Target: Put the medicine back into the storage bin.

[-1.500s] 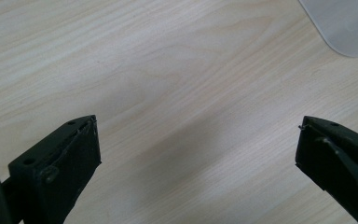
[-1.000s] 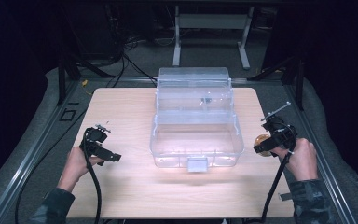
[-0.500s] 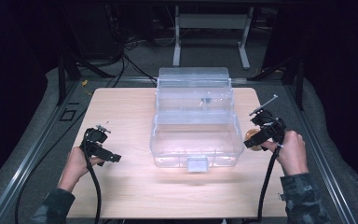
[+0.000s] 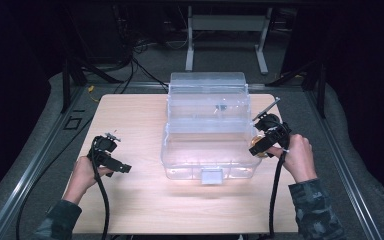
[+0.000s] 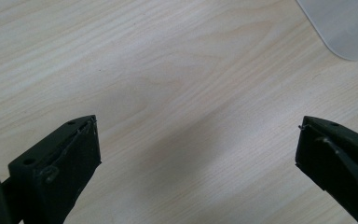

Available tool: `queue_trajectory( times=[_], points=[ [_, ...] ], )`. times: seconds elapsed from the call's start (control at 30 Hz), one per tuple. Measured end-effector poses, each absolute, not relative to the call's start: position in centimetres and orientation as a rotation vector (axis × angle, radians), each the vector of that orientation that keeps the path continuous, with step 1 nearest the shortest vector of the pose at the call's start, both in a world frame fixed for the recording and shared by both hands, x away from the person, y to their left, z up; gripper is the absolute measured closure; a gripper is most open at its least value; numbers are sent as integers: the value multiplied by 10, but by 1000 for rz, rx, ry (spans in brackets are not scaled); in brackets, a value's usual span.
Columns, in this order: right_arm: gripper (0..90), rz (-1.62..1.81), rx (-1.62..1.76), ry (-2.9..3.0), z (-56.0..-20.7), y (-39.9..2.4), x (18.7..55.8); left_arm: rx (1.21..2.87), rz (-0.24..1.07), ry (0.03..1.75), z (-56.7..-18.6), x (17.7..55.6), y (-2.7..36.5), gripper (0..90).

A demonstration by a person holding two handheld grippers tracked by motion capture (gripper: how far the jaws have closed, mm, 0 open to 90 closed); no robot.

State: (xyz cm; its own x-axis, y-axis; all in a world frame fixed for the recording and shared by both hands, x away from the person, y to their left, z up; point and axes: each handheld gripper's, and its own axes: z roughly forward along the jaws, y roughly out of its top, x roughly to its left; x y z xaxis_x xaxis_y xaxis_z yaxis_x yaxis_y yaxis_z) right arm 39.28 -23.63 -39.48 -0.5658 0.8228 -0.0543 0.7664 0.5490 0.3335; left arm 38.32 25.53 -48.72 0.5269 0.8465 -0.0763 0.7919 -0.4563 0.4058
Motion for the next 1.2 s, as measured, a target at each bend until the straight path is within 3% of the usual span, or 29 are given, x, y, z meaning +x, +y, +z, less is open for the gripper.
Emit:
queue_trajectory(
  times=[0.5, 1.2],
  points=[
    [202, 382, 1285, 2652, -412, -200, 412, 2374, 182, 1359, -493, 381, 260, 1],
    [202, 331, 1326, 2708, -445, -201, 417, 2388, 168, 1354, -498, 381, 259, 2]
  ],
)
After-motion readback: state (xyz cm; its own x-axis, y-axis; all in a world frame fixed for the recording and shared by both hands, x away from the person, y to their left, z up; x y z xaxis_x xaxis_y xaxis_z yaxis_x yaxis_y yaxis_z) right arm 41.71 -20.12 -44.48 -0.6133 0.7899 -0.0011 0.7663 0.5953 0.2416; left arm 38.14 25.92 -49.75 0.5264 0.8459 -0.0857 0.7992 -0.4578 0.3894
